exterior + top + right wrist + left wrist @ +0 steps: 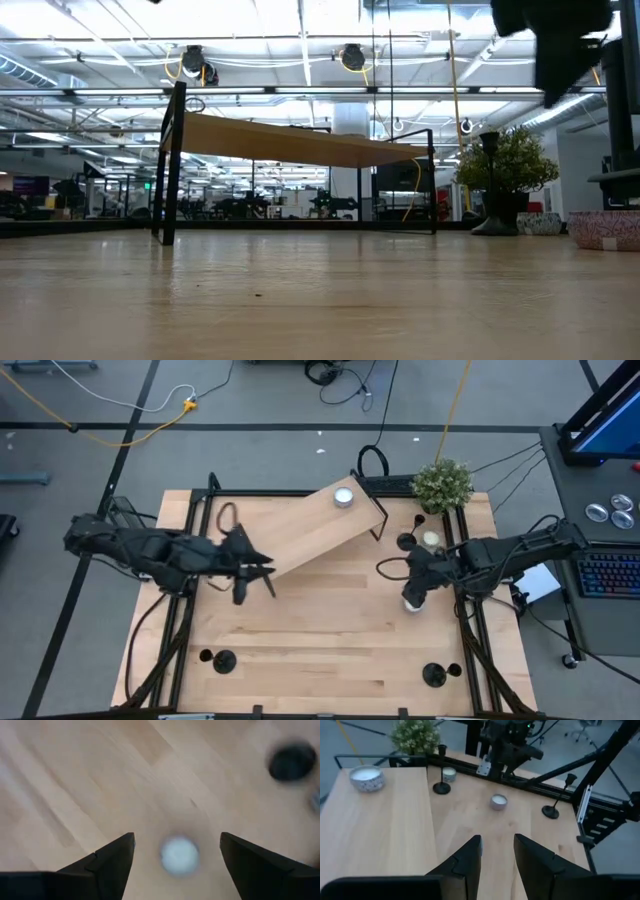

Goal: Pick & Place candle stick holders
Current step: Put the violet scented candle on the shelf

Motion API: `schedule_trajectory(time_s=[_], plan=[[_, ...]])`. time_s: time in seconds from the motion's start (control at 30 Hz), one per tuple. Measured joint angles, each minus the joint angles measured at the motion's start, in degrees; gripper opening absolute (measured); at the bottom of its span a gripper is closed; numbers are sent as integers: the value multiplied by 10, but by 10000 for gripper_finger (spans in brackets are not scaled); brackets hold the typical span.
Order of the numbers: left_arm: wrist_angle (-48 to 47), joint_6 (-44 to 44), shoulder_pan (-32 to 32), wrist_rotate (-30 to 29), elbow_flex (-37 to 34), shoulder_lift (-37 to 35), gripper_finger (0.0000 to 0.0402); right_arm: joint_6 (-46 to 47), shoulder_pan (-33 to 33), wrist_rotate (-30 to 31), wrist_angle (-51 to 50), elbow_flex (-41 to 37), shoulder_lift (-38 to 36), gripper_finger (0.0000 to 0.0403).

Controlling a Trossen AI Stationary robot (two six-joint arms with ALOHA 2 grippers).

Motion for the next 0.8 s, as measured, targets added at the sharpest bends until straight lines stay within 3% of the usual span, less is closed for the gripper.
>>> schedule_trajectory(time_s=[0.2,0.43,0.8], plan=[[27,3,-46,-57,-63,-80,122,117,0,-66,-95,0,0,279],[59,0,-77,-97,-140,-145,122,202,0,-68,-125,0,0,279],[107,1,-98,-109,-230,-219,122,289,0,-79,-166,0,2,279]])
